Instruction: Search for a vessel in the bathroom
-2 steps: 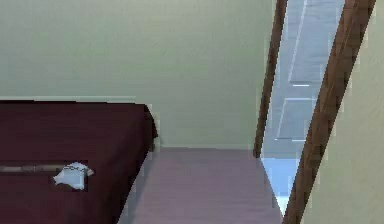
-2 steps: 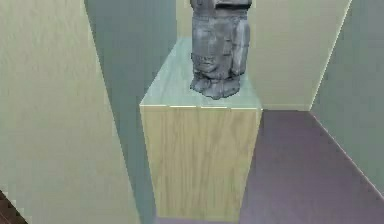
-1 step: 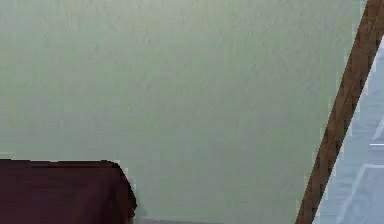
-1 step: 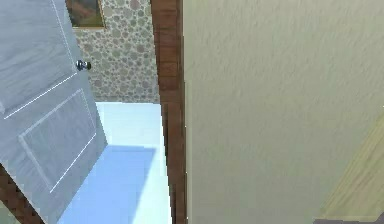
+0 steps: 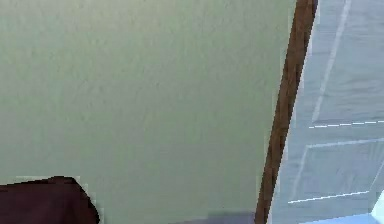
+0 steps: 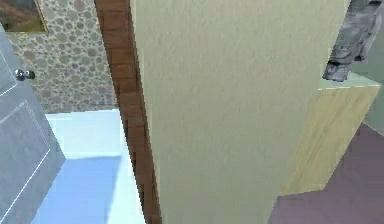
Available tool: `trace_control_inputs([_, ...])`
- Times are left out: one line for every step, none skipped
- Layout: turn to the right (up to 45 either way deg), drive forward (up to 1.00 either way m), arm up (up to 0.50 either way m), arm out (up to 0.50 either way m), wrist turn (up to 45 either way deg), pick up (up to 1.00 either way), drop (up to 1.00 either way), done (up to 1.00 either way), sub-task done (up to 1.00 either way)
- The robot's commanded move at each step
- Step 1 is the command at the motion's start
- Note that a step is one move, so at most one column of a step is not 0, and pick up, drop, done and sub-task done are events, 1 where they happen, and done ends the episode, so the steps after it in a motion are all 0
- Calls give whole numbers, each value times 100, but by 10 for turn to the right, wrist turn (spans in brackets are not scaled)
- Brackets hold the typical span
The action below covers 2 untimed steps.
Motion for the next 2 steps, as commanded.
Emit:
trace_control_inputs([0, 15, 0, 0, 0, 0, 0, 0, 0])
trace_control_inputs([150, 0, 0, 0, 0, 0, 0, 0, 0])
